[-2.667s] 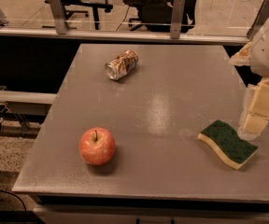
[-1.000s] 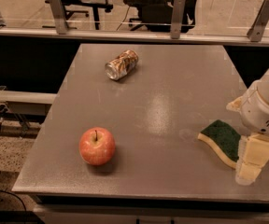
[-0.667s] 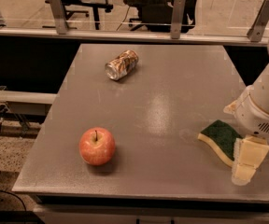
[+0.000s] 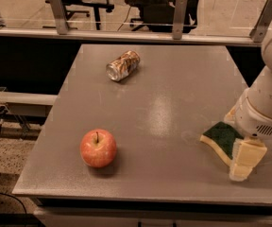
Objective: Move sponge near apple
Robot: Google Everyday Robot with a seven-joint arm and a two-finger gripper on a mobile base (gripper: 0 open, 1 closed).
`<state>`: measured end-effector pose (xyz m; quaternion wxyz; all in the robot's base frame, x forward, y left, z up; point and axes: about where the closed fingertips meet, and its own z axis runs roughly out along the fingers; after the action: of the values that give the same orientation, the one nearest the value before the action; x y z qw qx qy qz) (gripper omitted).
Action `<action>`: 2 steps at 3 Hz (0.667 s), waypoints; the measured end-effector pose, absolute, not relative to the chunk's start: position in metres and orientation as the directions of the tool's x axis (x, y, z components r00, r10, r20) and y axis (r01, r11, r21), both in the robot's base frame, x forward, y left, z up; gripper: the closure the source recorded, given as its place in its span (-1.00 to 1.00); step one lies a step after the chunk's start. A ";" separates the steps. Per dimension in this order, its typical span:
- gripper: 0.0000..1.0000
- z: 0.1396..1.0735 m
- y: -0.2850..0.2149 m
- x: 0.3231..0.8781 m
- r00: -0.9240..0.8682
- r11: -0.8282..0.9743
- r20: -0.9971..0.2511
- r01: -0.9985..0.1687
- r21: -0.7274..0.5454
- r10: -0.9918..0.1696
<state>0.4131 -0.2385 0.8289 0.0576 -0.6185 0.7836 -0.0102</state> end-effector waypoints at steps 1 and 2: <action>-0.20 0.834 -0.237 0.418 -0.228 0.233 -0.060 -0.967 -0.100 -0.972; 0.28 0.845 -0.230 0.423 -0.224 0.229 -0.054 -0.967 -0.109 -0.973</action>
Offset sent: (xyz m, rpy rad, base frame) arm 0.0176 0.0159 0.0291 -0.0354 -0.0235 0.0056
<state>0.4234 -0.2302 0.8446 0.0551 -0.6203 0.7820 -0.0258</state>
